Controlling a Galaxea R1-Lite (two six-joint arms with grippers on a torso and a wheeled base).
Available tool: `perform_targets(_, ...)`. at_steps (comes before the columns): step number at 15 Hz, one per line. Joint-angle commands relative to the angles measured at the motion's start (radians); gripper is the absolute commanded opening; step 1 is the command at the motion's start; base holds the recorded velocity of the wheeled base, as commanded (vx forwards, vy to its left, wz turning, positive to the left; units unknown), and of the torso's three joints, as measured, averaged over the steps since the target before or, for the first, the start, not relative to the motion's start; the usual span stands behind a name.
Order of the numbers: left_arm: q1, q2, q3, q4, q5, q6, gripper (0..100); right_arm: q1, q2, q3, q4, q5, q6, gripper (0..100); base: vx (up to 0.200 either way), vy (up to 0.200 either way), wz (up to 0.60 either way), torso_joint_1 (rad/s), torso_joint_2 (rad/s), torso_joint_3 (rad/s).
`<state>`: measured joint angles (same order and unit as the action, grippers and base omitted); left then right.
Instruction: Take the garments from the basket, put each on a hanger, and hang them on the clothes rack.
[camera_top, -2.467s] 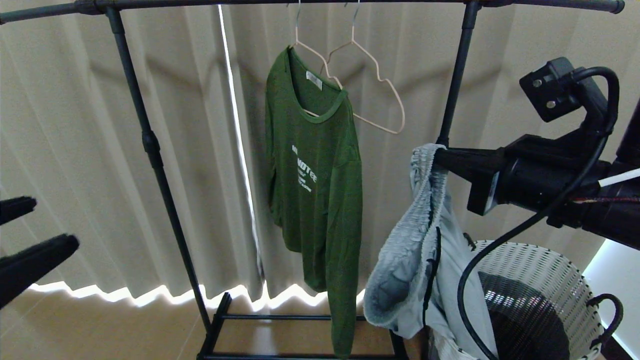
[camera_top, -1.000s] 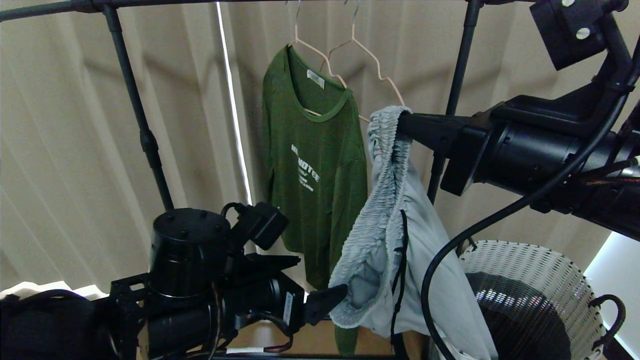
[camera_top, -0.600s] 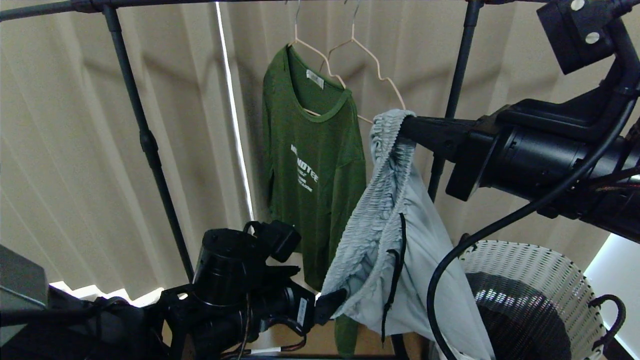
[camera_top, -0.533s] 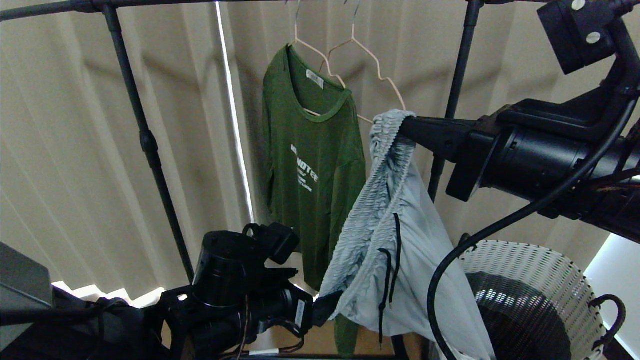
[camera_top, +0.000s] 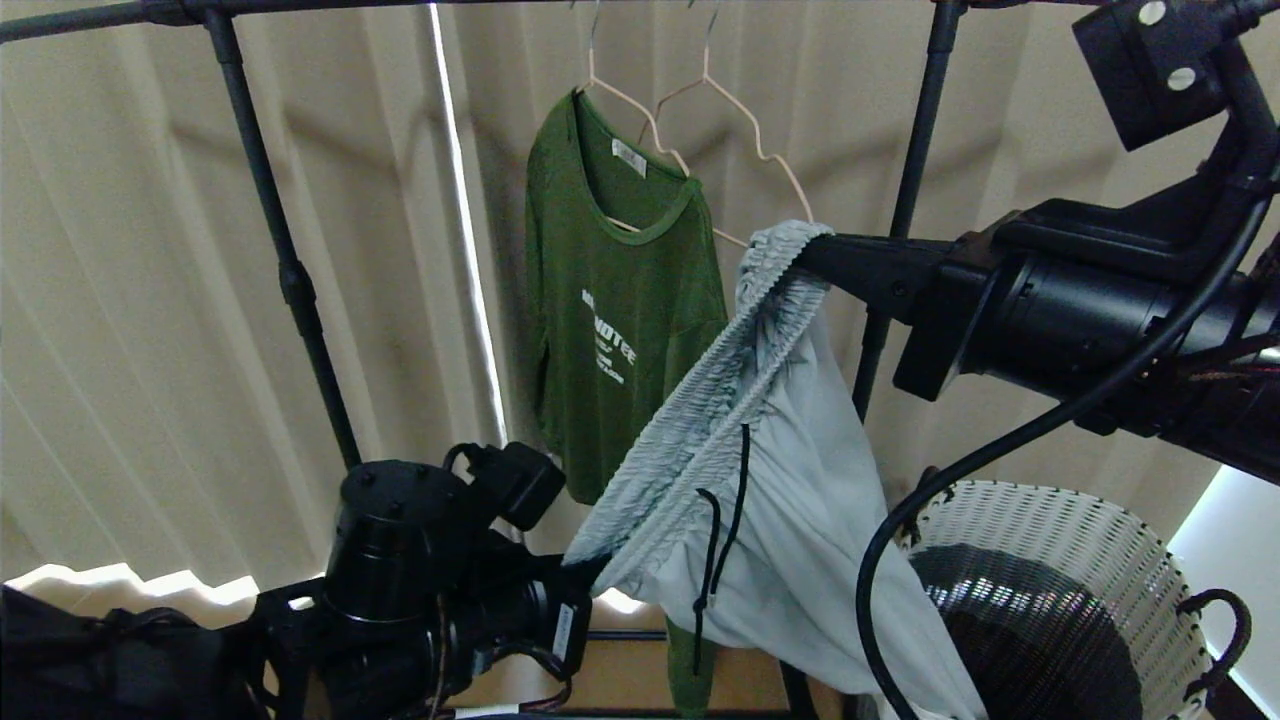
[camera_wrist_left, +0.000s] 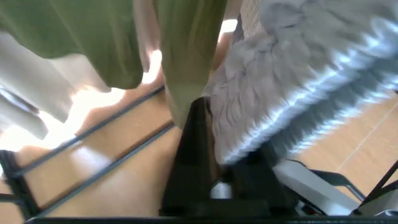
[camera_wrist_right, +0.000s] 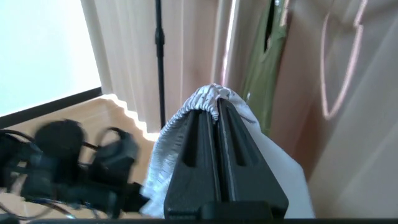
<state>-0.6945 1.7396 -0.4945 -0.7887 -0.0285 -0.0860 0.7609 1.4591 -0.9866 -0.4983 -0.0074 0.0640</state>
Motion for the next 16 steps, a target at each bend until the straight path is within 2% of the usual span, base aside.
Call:
perform_targets(1,0.093,-0.166,0.030,0.005,-0.005,0.066,0,-0.009,0.006,0.002,0.000,0.000,0.000,0,0.000,0.000,0.00,0.000,0.00,0.000)
perform_targets(2,0.193,-0.244,-0.012,0.034,-0.007,0.114,0,-0.025,0.026,0.008,-0.002,0.000,0.000,0,0.000,0.000,0.00,0.000,0.00,0.000)
perform_targets(3,0.259,-0.305,-0.069,0.103,-0.008,0.127,0,-0.028,0.038,0.022,0.000,-0.002,0.000,0,0.000,0.000,0.00,0.000,0.00,0.000)
perform_targets(6,0.366,-0.456,-0.273,0.381,-0.034,0.126,0,-0.028,0.078,0.013,-0.020,-0.002,0.000,0,0.000,0.000,0.00,0.000,0.00,0.000)
perform_targets(9,0.454,-0.512,-0.477,0.505,-0.074,0.135,0,-0.028,0.130,-0.024,-0.197,0.009,-0.003,0,0.000,0.000,0.00,0.000,0.00,0.000)
perform_targets(13,0.446,-0.517,-0.691,0.603,-0.076,0.134,0,-0.069,0.121,-0.096,-0.266,0.041,-0.003,0,0.000,0.000,0.00,0.000,0.00,0.000)
perform_targets(14,0.434,-0.515,-0.707,0.626,-0.076,0.134,0,-0.080,0.119,-0.110,-0.269,0.043,-0.003,0,0.000,0.000,0.00,0.000,0.00,0.000)
perform_targets(15,0.371,-0.515,-0.711,0.689,-0.076,0.134,0,-0.112,0.101,-0.124,-0.266,0.044,-0.003,0,0.000,0.000,0.00,0.000,0.00,0.000)
perform_targets(16,0.366,-0.515,-0.711,0.692,-0.076,0.134,0,-0.114,0.099,-0.124,-0.264,0.043,-0.003,0,0.000,0.000,0.00,0.000,0.00,0.000)
